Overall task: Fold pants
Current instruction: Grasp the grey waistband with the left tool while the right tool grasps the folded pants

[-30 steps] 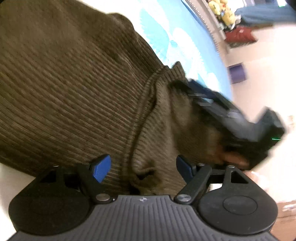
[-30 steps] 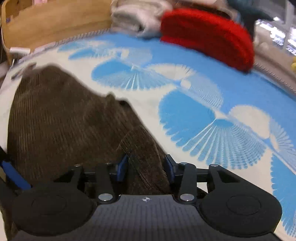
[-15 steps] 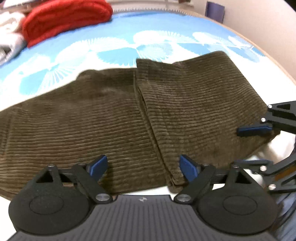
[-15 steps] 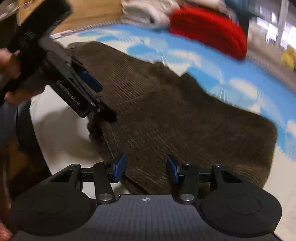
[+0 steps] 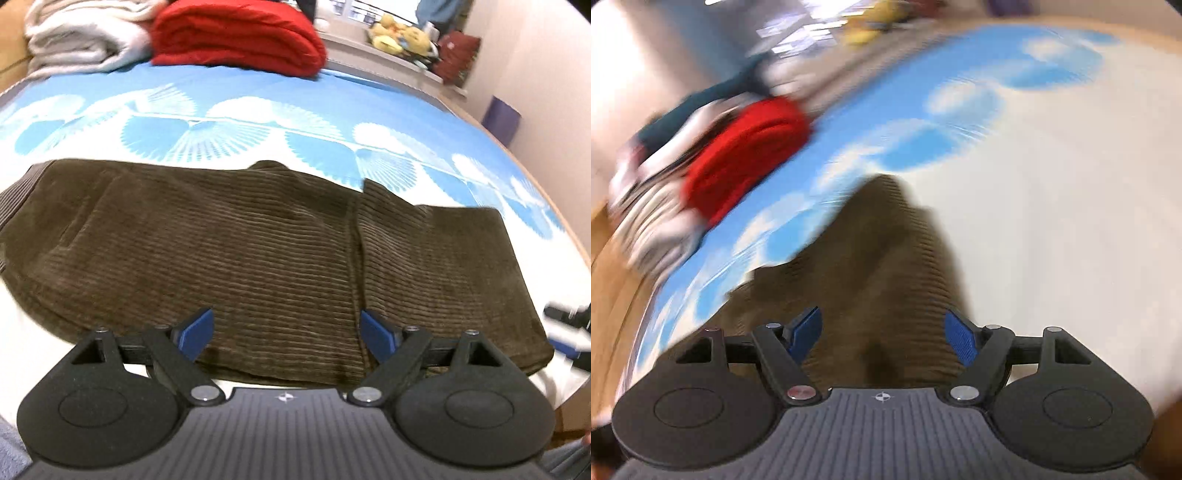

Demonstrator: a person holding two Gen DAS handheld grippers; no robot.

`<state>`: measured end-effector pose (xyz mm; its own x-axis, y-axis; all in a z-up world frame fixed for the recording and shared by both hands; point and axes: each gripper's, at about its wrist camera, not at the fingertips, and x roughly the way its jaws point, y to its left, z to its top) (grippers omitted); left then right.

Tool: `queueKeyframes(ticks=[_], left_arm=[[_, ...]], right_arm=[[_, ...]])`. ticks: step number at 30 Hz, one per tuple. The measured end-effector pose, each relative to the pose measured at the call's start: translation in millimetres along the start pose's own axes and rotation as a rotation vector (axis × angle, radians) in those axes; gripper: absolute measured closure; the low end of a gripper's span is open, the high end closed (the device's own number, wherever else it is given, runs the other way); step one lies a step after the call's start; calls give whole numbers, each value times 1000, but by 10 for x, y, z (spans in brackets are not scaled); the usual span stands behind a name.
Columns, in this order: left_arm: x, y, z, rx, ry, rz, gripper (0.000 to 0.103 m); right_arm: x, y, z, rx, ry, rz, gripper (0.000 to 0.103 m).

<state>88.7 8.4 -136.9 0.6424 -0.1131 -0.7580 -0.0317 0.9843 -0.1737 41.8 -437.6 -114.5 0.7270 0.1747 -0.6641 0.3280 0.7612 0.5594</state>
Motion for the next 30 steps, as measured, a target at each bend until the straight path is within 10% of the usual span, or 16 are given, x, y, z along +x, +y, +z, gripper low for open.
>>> queueKeyframes(ticks=[7, 13, 17, 20, 30], left_arm=[[-248, 490, 154, -90, -56, 43, 14], [-413, 1176, 354, -208, -113, 137, 14], [-430, 1643, 455, -271, -148, 226, 14], [-354, 1995, 517, -314, -132, 257, 13], [-353, 2792, 550, -524, -71, 22, 14]], right_arm=[[333, -43, -195, 46, 135, -88, 23], [324, 36, -382, 213, 7, -111, 5], [415, 162, -413, 141, -40, -195, 61], [333, 240, -345, 167, -87, -147, 71], [438, 2435, -560, -568, -320, -167, 75]])
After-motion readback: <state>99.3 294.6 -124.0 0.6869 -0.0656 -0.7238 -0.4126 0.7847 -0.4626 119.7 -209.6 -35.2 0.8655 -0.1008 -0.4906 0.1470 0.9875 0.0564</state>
